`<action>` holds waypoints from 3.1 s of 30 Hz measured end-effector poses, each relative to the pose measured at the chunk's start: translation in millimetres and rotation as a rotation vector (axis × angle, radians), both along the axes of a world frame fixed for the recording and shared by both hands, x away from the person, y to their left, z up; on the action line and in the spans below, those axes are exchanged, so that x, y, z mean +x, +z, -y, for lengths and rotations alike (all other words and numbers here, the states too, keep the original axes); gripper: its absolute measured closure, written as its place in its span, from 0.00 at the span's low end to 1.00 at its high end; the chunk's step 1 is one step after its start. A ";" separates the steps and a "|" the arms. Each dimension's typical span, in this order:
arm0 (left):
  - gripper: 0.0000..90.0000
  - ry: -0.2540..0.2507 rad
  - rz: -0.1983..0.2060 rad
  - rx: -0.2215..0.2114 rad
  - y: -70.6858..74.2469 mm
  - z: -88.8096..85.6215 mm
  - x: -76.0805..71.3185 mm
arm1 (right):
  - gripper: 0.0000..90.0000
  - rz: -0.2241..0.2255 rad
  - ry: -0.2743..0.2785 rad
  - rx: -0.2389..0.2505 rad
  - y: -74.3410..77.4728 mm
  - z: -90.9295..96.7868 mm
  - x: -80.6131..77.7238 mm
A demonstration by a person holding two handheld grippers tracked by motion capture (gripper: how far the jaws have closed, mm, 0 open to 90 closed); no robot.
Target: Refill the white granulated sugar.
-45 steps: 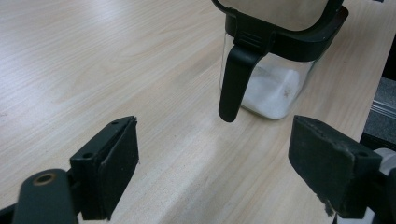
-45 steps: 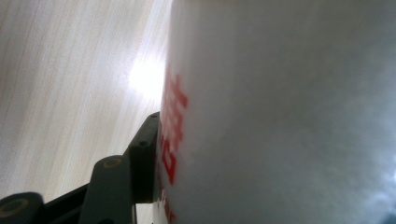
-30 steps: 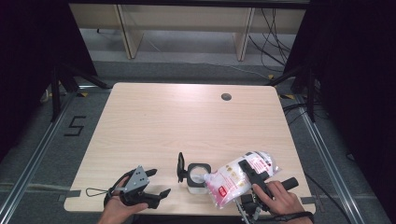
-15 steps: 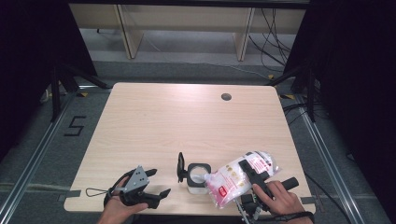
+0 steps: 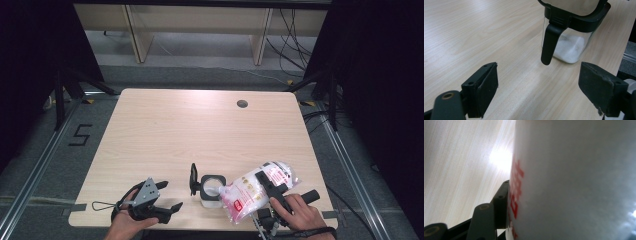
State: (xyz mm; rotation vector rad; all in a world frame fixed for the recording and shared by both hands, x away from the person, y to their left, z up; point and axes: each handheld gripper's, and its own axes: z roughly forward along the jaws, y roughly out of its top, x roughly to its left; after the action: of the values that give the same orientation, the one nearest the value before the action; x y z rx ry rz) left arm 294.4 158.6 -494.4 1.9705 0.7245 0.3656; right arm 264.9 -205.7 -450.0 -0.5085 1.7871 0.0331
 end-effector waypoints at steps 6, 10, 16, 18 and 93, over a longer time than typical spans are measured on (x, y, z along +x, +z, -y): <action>0.18 0.000 -0.001 -0.001 -0.1 0.0 0.0 | 0.49 0.001 0.003 -0.007 0.2 0.2 0.5; 0.18 -0.002 0.000 0.007 0.1 -0.6 0.2 | 0.49 0.002 0.002 -0.003 0.0 0.4 0.6; 0.18 -0.001 0.001 0.002 -0.1 -0.1 0.0 | 0.49 -0.011 -0.013 0.012 -1.4 0.0 -1.0; 0.18 -0.001 0.000 0.008 0.0 -0.7 0.2 | 0.49 -0.012 -0.010 0.014 -1.4 0.3 -0.6; 0.18 -0.004 0.014 0.023 0.9 -3.6 -0.2 | 0.49 -0.037 -0.016 0.018 0.6 2.2 0.6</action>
State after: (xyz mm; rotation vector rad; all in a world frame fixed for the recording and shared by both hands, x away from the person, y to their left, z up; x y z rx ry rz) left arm 294.1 162.3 -493.5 1.9884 0.7105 0.3861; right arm 265.5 -207.9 -449.4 -0.4829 1.8259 0.0478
